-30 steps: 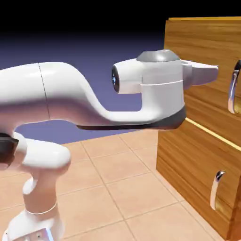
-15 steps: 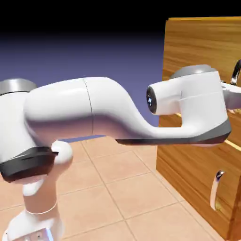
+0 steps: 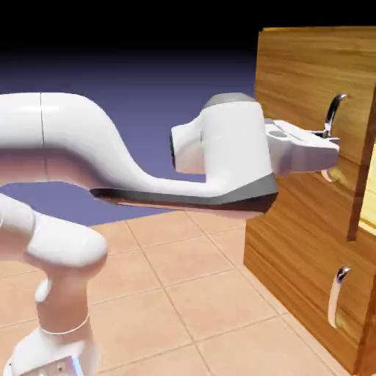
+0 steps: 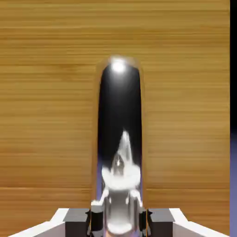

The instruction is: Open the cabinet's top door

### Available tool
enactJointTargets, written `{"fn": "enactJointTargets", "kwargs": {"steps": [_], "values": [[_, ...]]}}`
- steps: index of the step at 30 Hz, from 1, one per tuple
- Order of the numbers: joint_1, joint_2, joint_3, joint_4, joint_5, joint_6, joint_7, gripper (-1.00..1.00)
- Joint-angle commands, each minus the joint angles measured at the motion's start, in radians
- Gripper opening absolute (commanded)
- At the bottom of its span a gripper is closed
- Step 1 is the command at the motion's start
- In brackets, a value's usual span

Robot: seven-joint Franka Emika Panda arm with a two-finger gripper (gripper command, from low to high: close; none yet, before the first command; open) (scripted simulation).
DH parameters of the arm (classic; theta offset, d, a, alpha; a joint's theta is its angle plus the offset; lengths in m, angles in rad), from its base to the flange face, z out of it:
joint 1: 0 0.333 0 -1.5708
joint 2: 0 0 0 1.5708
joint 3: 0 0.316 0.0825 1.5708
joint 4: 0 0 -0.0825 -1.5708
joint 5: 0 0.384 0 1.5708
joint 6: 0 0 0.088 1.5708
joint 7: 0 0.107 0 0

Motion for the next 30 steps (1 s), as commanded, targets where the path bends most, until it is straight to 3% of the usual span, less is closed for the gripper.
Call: {"fn": "enactJointTargets", "kwargs": {"steps": [1, 18, 30], "values": [[-0.036, -0.001, 0.026, -0.023, 0.014, -0.01, 0.001, -1.0], [-0.652, -0.132, 0.509, -0.371, 0.383, -0.087, -0.079, -1.0], [-1.085, -0.351, 0.838, -0.562, 0.833, 0.022, -0.275, -1.0]]}}
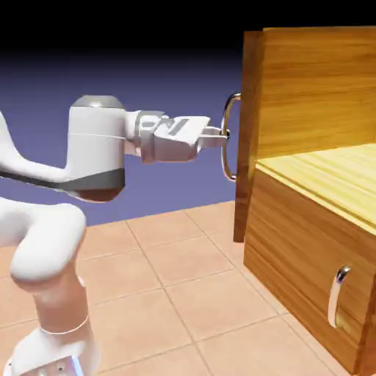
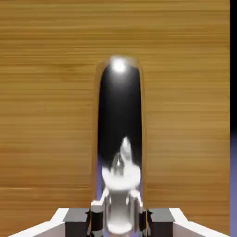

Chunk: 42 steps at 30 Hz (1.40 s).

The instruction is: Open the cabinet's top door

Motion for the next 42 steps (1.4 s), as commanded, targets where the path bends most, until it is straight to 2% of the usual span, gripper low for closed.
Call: {"fn": "enactJointTargets", "kwargs": {"steps": [1, 5, 10, 16, 24, 34, 42], "values": [[-0.031, -0.018, 0.019, -0.013, 0.044, 0.014, -0.026, -1.0], [-0.095, -0.083, 0.063, -0.064, 0.218, 0.037, -0.161, -1.0], [-0.048, -0.175, 0.079, -0.134, 0.435, -0.048, -0.365, -1.0], [0.092, -0.343, 0.164, -0.209, 0.689, -0.284, -0.554, -1.0], [0.269, -0.505, 0.417, -0.225, 0.969, -0.628, -0.645, -1.0], [0.361, -0.517, 0.78, -0.097, 1.25, -1.01, -0.649, -1.0], [0.241, -0.445, 1.035, 0.165, 1.441, -1.339, -0.642, -1.0]]}}
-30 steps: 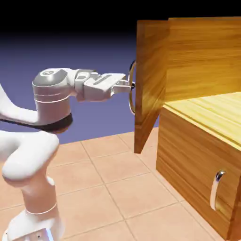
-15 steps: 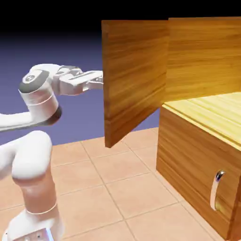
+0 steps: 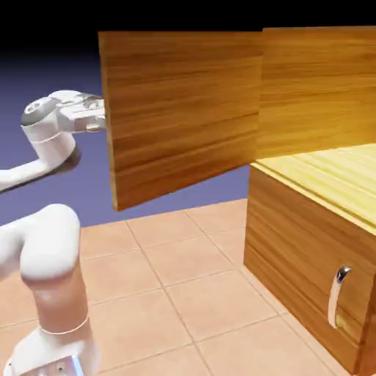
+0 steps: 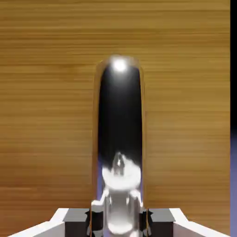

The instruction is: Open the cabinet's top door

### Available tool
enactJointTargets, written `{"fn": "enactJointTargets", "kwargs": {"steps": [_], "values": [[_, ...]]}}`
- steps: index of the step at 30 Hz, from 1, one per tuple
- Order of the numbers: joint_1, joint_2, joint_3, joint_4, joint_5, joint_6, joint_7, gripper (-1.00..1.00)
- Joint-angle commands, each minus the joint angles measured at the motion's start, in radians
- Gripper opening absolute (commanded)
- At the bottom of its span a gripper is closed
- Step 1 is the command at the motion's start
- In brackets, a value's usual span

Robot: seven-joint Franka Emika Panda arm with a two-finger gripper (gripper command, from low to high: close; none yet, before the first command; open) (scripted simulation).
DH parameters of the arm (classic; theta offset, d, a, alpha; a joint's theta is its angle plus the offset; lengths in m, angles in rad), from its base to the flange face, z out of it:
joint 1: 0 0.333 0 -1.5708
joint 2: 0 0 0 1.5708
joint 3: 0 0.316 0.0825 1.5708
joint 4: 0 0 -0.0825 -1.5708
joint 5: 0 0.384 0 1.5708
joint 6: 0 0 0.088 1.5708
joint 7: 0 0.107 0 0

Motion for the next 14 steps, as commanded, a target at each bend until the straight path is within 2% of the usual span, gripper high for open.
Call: {"fn": "enactJointTargets", "kwargs": {"steps": [1, 13, 14], "values": [[-0.024, 0.008, 0.022, 0.036, 0.015, -0.037, -0.001, -1.0], [-0.339, 0.066, 0.178, 0.466, 0.117, -0.404, -0.038, -1.0], [-0.339, 0.066, 0.178, 0.466, 0.117, -0.404, -0.038, 1.0]]}}
